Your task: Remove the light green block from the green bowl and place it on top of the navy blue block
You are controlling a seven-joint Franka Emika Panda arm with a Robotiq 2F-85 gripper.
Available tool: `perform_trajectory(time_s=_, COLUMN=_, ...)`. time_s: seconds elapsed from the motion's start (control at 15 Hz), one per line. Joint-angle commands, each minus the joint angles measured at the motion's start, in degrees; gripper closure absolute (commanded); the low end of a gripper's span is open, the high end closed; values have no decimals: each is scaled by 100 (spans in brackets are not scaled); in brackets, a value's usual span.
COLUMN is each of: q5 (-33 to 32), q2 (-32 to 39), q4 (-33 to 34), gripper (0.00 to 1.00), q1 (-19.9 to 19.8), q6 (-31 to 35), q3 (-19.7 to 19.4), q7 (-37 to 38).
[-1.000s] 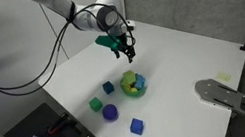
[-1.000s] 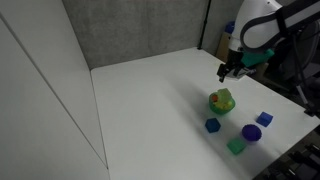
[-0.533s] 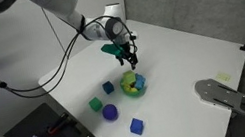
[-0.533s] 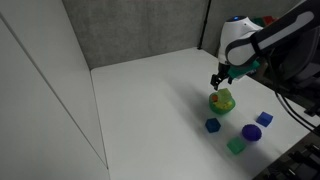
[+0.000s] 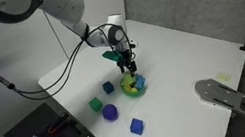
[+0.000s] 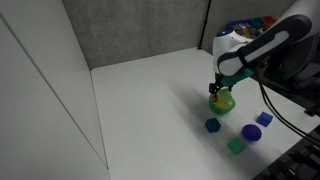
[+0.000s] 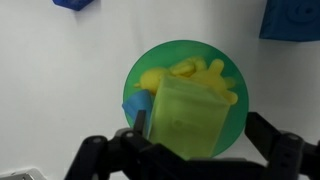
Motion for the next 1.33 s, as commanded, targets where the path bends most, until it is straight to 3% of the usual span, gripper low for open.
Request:
perform_trajectory(time_s=0.0, q5=-154, q2=106, q4=210, gripper=0, q1=180, q6=-388, q3=-135, q7=343)
perform_trajectory(time_s=0.07, q5=-151, q2=114, q4=225, gripper=25, q1=192, q6=-446, q3=-131, q7=348)
perform_trajectory(time_s=0.13, q5=-156, q2=116, q4=234, gripper=27, q1=205, q6=-474, q3=-131, q7=350)
perform_trajectory(time_s=0.47, q5=-170, q2=-35, q4=126, gripper=66, q1=215, q6=-471, q3=-75, q7=221)
perform_trajectory(time_s=1.27, q5=-65, q2=-1112, q4=-808, gripper=68, q1=163, q6=-85, q3=538, q7=-457)
